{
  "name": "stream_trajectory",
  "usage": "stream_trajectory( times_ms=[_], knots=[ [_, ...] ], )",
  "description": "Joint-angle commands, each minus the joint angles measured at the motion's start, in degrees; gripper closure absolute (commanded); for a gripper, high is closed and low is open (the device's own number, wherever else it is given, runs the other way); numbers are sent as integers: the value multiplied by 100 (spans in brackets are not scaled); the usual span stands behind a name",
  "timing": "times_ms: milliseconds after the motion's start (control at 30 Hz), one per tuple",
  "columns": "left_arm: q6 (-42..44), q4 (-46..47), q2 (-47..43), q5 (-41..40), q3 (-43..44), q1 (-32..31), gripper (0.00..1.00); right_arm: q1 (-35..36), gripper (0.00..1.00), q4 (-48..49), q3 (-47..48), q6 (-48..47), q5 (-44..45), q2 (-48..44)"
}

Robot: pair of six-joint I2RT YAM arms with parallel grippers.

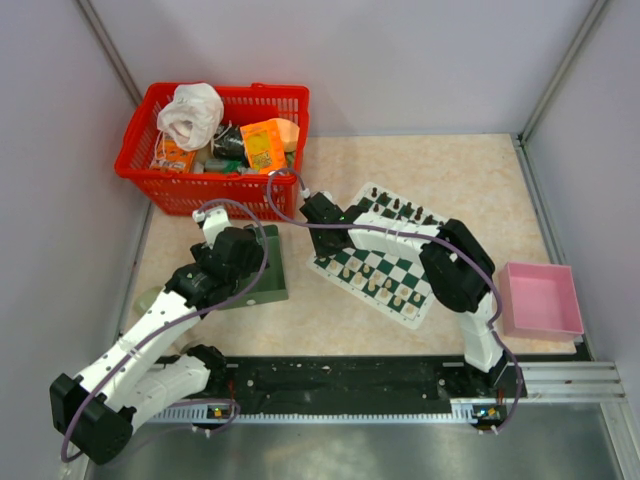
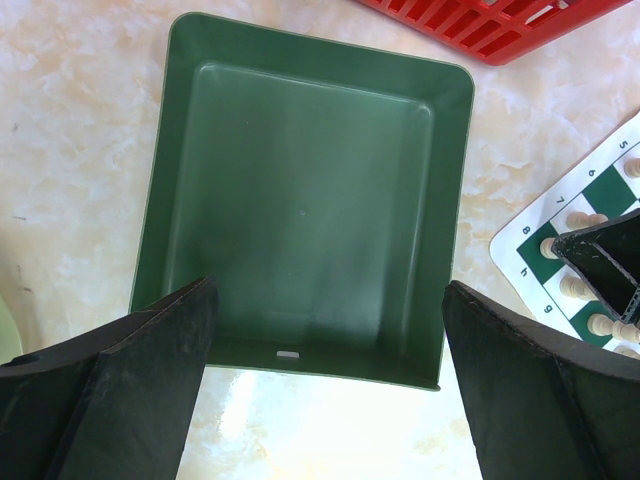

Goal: Set up the chess pieces on the board

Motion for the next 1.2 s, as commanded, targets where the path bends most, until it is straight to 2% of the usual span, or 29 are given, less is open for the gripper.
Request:
stream_trajectory(
  times_ms=[0, 467, 833, 1167],
  knots=[
    [-25, 192, -20, -4, -22, 33, 1, 58, 83, -45, -46, -9, -23, -81],
    [-34, 245, 42, 40, -22, 33, 1, 76, 83, -28, -169, 26, -75, 33],
    [1, 227, 59, 13, -22, 33, 1, 58, 70, 16, -99, 35, -172, -152],
    [-25, 183, -29, -22, -57, 33, 1, 23, 63, -238, 349, -44, -31, -863]
  ],
)
